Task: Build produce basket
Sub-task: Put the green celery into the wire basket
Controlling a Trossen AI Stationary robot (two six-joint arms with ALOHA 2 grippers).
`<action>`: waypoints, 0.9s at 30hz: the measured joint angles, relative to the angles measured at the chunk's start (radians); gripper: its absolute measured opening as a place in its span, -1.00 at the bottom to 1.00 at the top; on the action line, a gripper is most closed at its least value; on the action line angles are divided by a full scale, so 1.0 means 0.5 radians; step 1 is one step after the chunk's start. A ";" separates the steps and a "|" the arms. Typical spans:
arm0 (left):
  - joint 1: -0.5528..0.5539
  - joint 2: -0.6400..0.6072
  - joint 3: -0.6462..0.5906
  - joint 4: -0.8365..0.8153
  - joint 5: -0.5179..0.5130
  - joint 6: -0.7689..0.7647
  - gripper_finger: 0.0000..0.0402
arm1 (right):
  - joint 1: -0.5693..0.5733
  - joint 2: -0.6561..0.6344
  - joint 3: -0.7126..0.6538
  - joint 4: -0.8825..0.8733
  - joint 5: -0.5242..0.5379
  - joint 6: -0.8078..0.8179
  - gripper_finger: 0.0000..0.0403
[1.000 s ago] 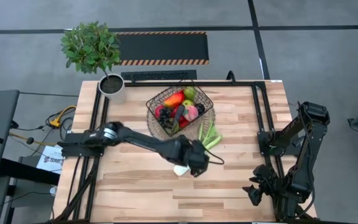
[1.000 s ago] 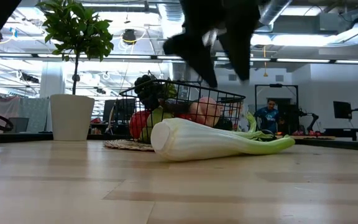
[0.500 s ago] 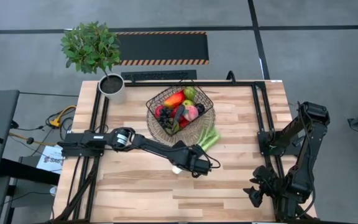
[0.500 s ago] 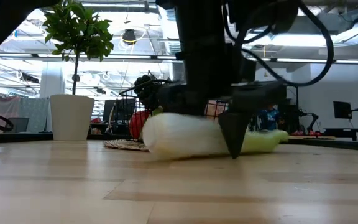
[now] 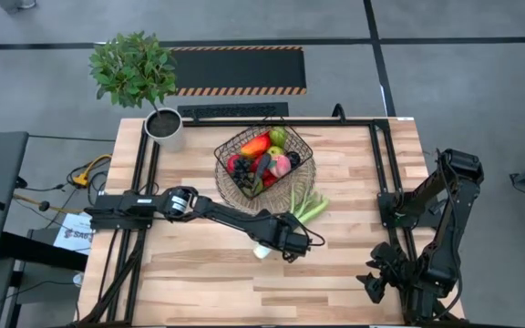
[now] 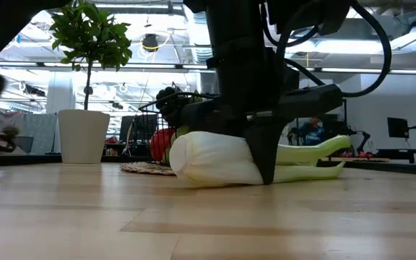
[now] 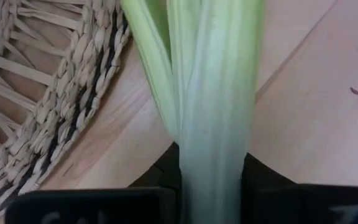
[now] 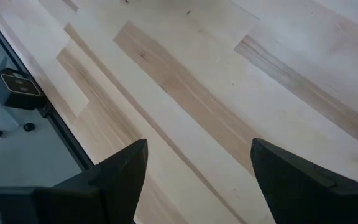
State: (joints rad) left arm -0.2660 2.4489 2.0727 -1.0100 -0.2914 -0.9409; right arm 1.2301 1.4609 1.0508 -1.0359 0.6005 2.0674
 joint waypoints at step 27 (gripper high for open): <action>-0.041 -0.174 0.555 -0.074 -0.078 0.020 -0.75 | -0.002 -0.001 -0.001 0.098 -0.001 0.002 0.52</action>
State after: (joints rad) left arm -0.2863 2.3620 2.3501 -1.0469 -0.3304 -0.9311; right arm 1.2292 1.4605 1.0504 -0.9867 0.5999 2.0682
